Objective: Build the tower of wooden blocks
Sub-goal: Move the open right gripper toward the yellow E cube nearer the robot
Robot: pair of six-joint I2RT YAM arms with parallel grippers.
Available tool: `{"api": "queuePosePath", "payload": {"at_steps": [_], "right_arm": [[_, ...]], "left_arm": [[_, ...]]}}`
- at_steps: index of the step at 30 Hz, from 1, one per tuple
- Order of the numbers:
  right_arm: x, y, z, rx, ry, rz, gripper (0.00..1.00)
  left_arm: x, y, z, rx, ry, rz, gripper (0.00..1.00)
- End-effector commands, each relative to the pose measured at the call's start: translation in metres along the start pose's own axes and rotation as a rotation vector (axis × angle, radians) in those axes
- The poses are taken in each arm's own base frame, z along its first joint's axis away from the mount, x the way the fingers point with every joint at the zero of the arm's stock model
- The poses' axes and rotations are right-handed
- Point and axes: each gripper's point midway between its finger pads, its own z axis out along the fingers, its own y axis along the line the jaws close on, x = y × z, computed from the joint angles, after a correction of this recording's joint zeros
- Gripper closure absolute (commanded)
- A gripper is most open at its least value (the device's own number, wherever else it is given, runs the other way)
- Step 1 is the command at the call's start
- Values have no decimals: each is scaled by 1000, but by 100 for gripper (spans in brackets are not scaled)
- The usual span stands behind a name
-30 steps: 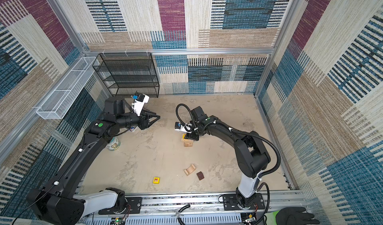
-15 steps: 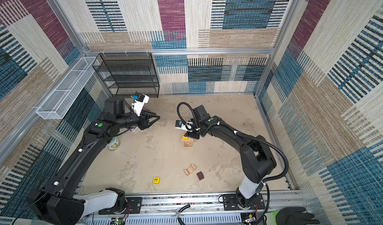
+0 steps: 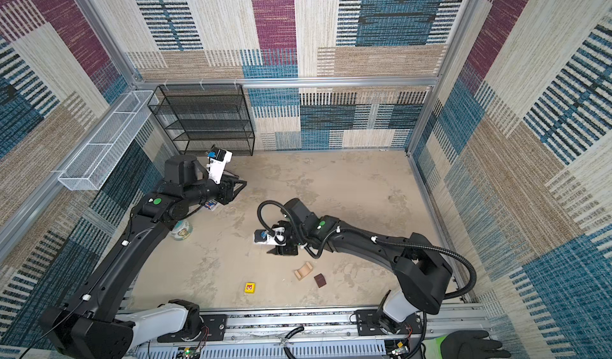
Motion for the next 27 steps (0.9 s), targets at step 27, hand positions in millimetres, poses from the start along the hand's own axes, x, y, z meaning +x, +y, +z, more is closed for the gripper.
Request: {"api": "queuePosePath", "payload": {"at_steps": [27], "right_arm": [[9,83,102,-39,89,116,44]], "left_arm": [[23,75,2,-264,116,-171,51]]}}
